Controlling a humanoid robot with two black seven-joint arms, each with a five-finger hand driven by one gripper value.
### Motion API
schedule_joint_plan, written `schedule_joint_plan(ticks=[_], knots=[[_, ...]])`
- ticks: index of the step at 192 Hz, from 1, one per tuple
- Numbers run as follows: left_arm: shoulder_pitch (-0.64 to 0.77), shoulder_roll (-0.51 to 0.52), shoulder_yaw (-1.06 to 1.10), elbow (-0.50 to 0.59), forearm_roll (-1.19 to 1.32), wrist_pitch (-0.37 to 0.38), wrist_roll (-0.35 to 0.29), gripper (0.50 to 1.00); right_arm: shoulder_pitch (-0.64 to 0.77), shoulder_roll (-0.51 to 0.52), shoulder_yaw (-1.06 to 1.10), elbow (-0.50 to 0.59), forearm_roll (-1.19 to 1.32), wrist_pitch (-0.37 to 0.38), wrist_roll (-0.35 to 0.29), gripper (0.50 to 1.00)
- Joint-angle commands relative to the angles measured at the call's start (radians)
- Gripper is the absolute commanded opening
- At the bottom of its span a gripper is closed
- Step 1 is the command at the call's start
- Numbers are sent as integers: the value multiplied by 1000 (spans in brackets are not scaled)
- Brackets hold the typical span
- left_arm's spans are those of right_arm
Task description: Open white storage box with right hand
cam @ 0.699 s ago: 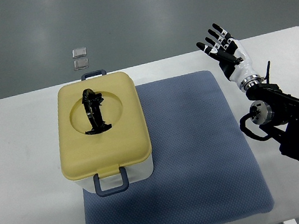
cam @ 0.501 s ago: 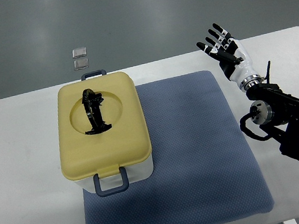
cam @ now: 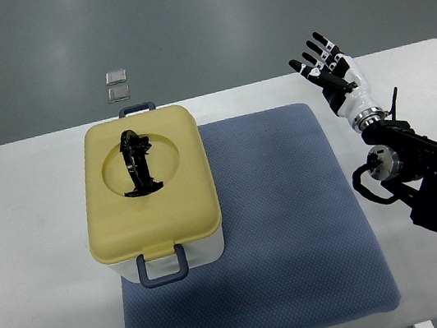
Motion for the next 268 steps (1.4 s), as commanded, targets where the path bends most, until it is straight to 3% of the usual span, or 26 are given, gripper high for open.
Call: schedule_joint_plan(ticks=[1,78,163,194,236,268], knots=[[0,0,0,0,1,0,0,1000,2,-2,0,-3,0,-2,0,928],[-1,0,0,0,0,0,0,1000,16,-6,-9,2,-16,-11,-5,926],[-1,0,0,0,1,0,-1,1000,224,-155,-180,52,-240,-29,-11,921],[-1,0,0,0,0,0,-1,1000,321,-223,-239,95,-462,20,-5,919],[-3,0,0,0,1,0,-1,1000,441,-290,-334,238,-867,73,1,919],[-1,0,0,0,0,0,0,1000,542,-302,-373,321,-1017,170,18,919]])
